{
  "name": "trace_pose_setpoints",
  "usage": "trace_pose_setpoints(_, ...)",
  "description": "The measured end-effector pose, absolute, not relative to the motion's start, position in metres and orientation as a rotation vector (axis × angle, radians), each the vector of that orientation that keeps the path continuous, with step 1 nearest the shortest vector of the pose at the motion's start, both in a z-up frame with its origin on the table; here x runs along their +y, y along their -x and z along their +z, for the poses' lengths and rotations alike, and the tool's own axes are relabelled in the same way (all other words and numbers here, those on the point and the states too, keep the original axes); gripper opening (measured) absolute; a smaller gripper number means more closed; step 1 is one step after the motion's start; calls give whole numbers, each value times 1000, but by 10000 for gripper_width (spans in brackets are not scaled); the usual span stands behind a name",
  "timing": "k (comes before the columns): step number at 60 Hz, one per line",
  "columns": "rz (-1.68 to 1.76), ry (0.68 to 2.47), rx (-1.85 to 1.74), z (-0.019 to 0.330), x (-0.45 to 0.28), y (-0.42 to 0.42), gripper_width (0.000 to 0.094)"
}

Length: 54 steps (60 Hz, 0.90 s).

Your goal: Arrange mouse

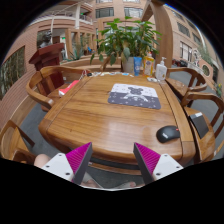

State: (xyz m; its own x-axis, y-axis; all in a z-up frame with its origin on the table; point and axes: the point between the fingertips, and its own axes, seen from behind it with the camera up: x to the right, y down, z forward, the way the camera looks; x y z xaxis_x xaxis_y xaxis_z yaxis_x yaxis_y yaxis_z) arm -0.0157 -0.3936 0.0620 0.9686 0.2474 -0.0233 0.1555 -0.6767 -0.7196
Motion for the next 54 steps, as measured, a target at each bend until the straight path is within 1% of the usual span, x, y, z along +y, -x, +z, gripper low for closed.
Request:
trace_pose_setpoints(2,136,2331,-256,56,-394,6,850)
trace_pose_setpoints(5,125,2318,-227,19,-378,-51,851)
trace_pose_setpoints(10,94,2306,-170,9,-372,-89,852)
trace_pose_setpoints(23,36,2240,-32,6,-334,-147,852)
trace_pose_setpoints(29,22,2247,14,-5,-316,-165,850)
trace_pose_setpoints(34,27,2249,61,-11,-302,-175,850)
trace_pose_setpoints(49,25,2212,112,-9,-252,-185,845)
trace_pose_setpoints(54,-4,2205,125,-11,-236,-186,804)
